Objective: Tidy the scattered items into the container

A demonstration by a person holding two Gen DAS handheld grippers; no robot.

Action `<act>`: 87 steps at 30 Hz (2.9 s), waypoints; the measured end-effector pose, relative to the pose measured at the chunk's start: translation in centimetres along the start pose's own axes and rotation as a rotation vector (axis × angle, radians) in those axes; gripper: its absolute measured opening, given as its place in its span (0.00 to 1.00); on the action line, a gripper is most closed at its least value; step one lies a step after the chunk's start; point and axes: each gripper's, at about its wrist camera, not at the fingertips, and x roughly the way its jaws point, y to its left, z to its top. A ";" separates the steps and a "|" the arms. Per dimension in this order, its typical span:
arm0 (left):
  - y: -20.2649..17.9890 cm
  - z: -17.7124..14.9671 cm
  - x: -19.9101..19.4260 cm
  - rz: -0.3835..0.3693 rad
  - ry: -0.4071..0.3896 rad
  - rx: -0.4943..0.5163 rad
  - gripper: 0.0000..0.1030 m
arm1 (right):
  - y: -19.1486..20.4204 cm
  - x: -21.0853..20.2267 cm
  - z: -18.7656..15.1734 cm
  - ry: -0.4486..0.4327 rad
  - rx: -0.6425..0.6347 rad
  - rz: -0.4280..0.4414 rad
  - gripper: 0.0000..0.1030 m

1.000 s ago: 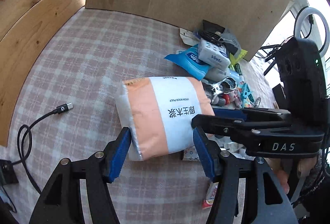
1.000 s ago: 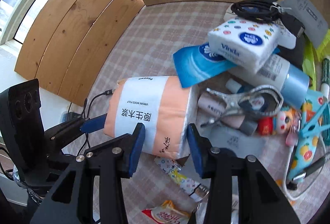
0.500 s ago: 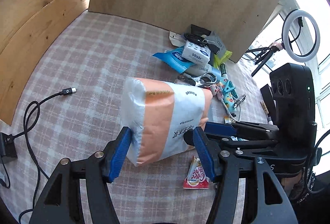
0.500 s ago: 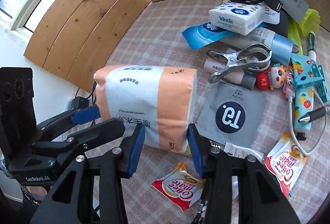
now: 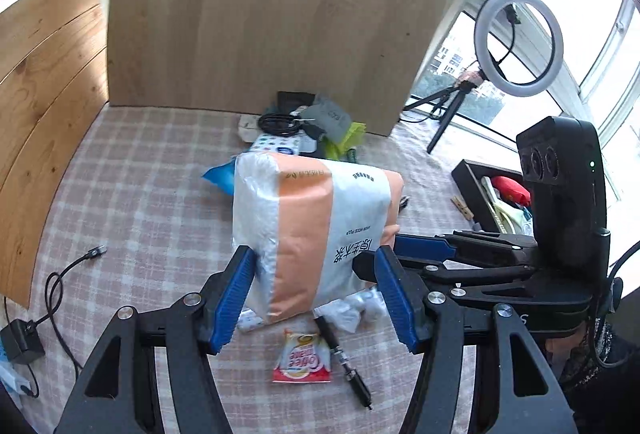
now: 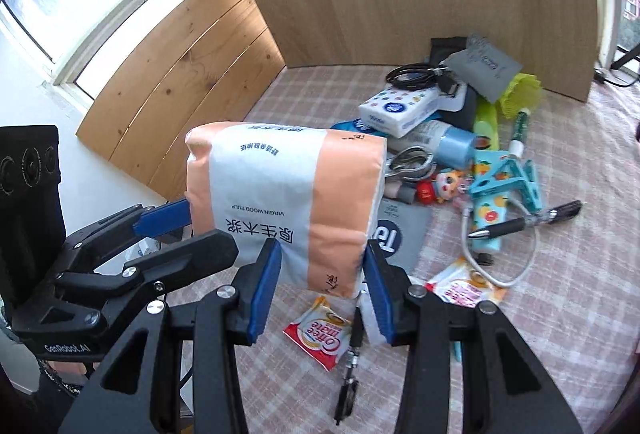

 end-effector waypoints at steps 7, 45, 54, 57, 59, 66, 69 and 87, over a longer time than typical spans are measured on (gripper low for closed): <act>-11.3 1.8 3.0 -0.101 0.014 0.159 0.57 | -7.5 -9.0 -3.2 -0.103 0.110 -0.094 0.41; -42.8 2.0 13.0 -0.201 0.055 0.427 0.56 | -31.2 -33.0 -15.0 -0.310 0.376 -0.538 0.41; -35.1 3.6 9.2 -0.103 -0.009 0.372 0.56 | -26.5 -28.0 -11.0 -0.278 0.289 -0.470 0.41; -32.1 3.8 8.3 -0.079 -0.017 0.350 0.56 | -24.8 -26.2 -9.8 -0.265 0.267 -0.450 0.41; -29.9 3.9 7.9 -0.051 -0.017 0.331 0.56 | -23.7 -24.9 -9.0 -0.256 0.253 -0.438 0.41; -21.8 4.5 5.7 0.053 -0.024 0.250 0.58 | -19.2 -20.6 -6.0 -0.231 0.193 -0.387 0.41; -18.6 4.4 4.4 0.088 -0.033 0.213 0.59 | -16.9 -19.1 -5.0 -0.230 0.157 -0.379 0.42; -6.9 -2.1 -1.3 0.310 -0.050 -0.019 0.76 | -7.0 -14.9 -9.1 -0.319 0.096 -0.564 0.68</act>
